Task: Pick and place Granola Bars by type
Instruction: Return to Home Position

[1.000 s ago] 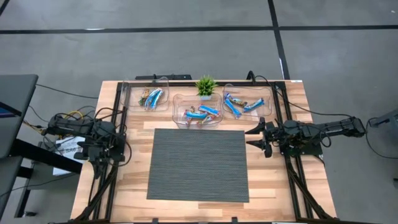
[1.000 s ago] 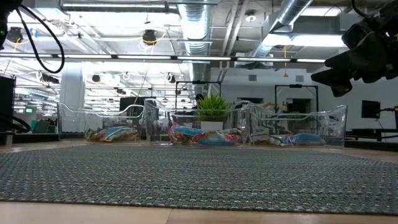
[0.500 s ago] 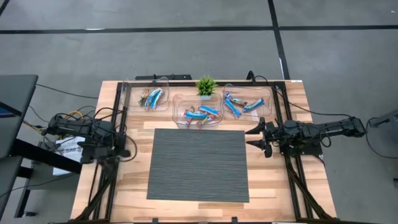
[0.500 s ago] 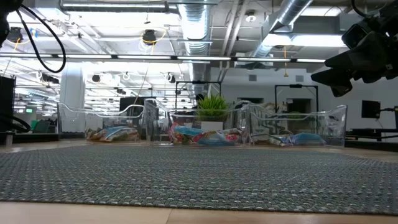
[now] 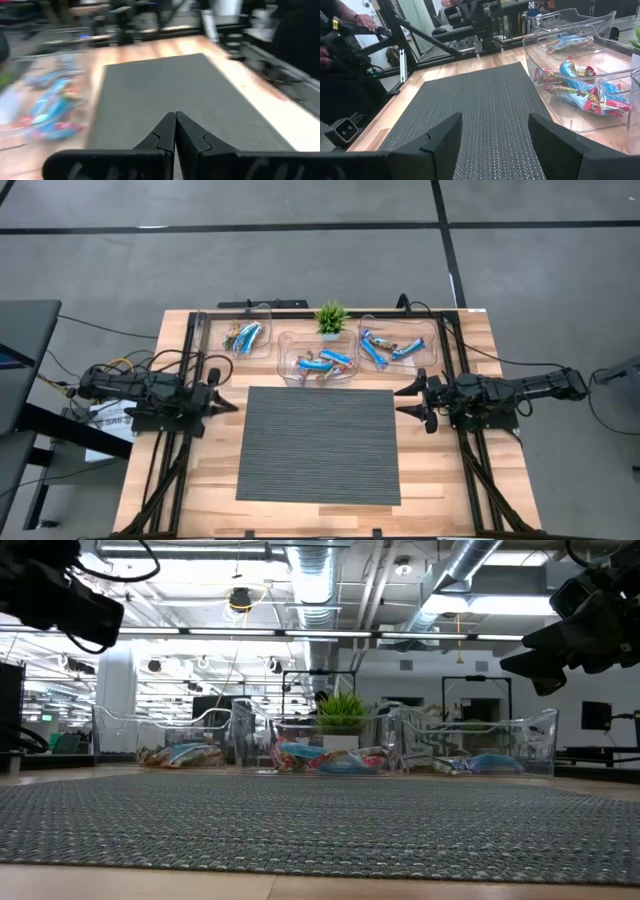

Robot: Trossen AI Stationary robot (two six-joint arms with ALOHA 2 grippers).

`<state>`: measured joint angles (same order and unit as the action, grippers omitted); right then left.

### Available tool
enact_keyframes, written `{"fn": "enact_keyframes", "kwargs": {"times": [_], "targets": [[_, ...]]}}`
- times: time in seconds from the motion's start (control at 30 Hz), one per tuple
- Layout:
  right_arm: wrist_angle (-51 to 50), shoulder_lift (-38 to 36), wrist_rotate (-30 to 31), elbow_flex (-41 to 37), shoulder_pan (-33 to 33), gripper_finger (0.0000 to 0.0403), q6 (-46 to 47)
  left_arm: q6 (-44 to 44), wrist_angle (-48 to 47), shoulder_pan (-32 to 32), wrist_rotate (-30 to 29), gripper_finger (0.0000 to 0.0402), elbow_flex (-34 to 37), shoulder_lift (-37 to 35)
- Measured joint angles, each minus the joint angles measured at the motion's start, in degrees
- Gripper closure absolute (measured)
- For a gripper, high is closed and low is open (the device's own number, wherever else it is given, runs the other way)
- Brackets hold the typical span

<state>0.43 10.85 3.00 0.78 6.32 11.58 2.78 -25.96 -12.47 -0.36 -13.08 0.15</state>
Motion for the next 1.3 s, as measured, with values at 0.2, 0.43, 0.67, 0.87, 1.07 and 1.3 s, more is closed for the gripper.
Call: {"fn": "enact_keyframes", "kwargs": {"times": [0.2,0.43,0.67,0.87,1.07,1.3], "targets": [[-0.01,0.0,-0.02,0.0,-0.01,0.018,0.0,-0.99,1.54,1.11,-4.48,0.0401,0.02,0.01],[0.0,0.0,-0.01,0.0,0.0,0.018,0.01,-0.72,19.99,2.56,-3.5,0.0401,4.79,0.03],[0.0,0.0,0.0,0.0,-0.01,0.018,0.01,0.5,34.41,2.99,-3.08,0.0401,11.13,0.01],[0.0,0.0,0.0,0.0,0.0,0.018,-0.01,2.23,35.39,3.04,-3.47,0.0401,12.45,-0.05],[-0.01,0.01,0.0,0.0,0.0,0.018,0.01,0.24,28.72,3.12,-3.4,0.0401,12.46,0.06],[0.0,0.0,-0.01,0.0,-0.01,0.018,-0.01,-0.33,28.65,3.21,-3.99,0.0401,12.49,0.03]]}}
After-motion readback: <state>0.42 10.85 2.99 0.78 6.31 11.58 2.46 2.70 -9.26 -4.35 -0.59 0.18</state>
